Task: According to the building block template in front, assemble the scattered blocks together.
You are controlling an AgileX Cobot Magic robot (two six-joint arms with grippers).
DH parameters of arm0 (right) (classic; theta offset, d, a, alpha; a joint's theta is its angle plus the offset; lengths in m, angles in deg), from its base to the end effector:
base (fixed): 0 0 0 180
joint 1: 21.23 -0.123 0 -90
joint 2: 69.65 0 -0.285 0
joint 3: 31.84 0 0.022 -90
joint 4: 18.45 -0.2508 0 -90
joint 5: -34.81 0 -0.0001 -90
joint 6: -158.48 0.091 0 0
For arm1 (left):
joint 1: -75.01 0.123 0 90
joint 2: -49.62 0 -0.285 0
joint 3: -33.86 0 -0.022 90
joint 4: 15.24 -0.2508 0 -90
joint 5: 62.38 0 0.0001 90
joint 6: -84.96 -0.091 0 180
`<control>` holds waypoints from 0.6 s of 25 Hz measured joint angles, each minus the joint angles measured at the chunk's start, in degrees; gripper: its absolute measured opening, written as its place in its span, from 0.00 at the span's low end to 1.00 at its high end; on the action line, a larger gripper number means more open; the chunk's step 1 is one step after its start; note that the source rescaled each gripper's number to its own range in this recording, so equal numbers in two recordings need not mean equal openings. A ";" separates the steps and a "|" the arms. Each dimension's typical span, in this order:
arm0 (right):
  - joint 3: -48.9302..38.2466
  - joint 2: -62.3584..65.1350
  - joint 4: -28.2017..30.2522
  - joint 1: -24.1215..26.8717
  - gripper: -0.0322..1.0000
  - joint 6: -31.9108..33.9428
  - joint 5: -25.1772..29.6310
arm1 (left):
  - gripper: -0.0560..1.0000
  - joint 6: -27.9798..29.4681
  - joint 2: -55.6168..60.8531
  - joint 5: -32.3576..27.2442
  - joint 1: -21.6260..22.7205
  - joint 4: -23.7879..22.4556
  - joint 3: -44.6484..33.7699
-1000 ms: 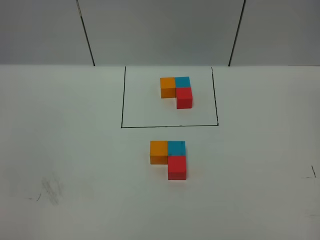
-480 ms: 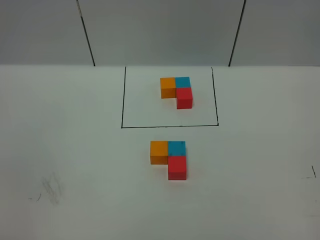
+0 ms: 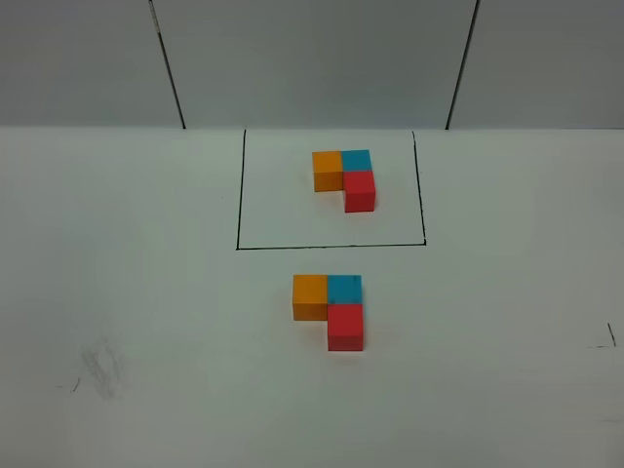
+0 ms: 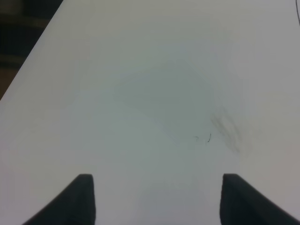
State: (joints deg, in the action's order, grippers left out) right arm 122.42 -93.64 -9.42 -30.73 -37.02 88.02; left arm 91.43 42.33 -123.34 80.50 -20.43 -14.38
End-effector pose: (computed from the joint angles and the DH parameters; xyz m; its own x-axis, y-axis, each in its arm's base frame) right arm 0.0067 -0.0105 0.3980 -0.1856 -0.3905 -0.9017 -0.1168 0.9199 -0.3743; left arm -0.0078 0.0065 0.2788 -0.4300 -0.1102 -0.8961 -0.1959 0.9803 -0.0266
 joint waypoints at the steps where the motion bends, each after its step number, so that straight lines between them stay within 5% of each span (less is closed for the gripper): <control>1: -2.24 2.52 -1.32 0.00 1.00 0.00 -0.25 | 0.32 0.00 0.00 0.00 0.00 0.00 0.00; 8: -12.21 16.12 -3.10 0.00 1.00 4.23 0.66 | 0.32 0.00 0.00 0.00 0.00 0.00 0.00; 15: -16.58 16.49 -4.64 0.00 1.00 7.62 4.41 | 0.32 -0.07 0.00 0.00 0.00 0.00 0.00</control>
State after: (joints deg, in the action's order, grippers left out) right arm 105.84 -77.15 -14.06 -30.73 -29.40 92.43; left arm 91.36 42.33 -123.34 80.50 -20.43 -14.38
